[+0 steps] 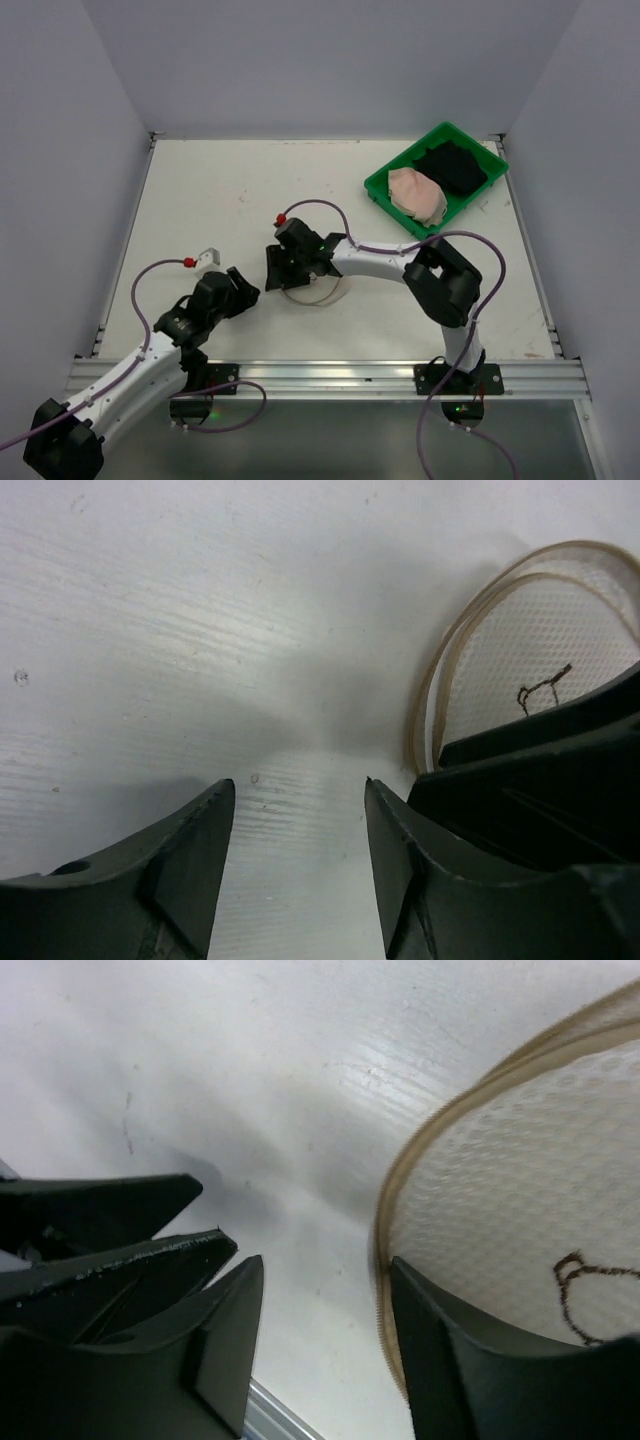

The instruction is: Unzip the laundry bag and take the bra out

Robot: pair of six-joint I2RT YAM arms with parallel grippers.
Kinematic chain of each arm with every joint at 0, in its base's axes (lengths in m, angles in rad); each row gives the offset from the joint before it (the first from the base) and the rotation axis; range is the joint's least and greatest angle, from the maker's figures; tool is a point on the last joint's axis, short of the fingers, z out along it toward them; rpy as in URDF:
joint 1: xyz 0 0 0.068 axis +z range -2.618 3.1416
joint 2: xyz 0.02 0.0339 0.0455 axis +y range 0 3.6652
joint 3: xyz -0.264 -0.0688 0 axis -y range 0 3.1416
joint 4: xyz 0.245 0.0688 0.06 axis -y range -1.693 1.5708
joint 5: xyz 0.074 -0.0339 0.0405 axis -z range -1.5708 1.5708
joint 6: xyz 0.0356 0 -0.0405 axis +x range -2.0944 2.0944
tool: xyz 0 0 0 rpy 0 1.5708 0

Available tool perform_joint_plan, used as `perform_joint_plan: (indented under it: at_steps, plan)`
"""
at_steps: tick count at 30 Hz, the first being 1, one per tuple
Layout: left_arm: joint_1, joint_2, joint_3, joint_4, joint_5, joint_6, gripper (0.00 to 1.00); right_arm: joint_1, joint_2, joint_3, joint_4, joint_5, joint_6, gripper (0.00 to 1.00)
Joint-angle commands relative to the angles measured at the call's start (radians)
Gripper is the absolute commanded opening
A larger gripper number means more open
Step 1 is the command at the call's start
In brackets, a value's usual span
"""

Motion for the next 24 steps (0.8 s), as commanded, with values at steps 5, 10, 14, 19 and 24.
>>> perform_joint_plan:
  at_steps: [5,10,14,19,24]
  plan:
    - [0.009,-0.036,0.184,-0.108,-0.096,0.086,0.76,-0.004,-0.225,-0.005,0.01,0.076,-0.076,0.76]
    - [0.009,0.024,0.261,-0.102,-0.125,0.157,0.97,-0.025,-0.32,-0.009,-0.039,0.16,-0.14,0.93]
    - [0.009,0.071,0.325,-0.079,-0.117,0.229,1.0,-0.1,-0.411,-0.104,-0.046,0.209,-0.166,0.98]
    - [0.015,0.096,0.38,-0.091,-0.179,0.307,1.0,-0.277,-0.637,-0.295,-0.03,0.287,-0.202,0.99]
    - [0.029,0.076,0.428,-0.134,-0.22,0.353,1.0,-0.448,-0.894,-0.464,-0.03,0.333,-0.24,0.99]
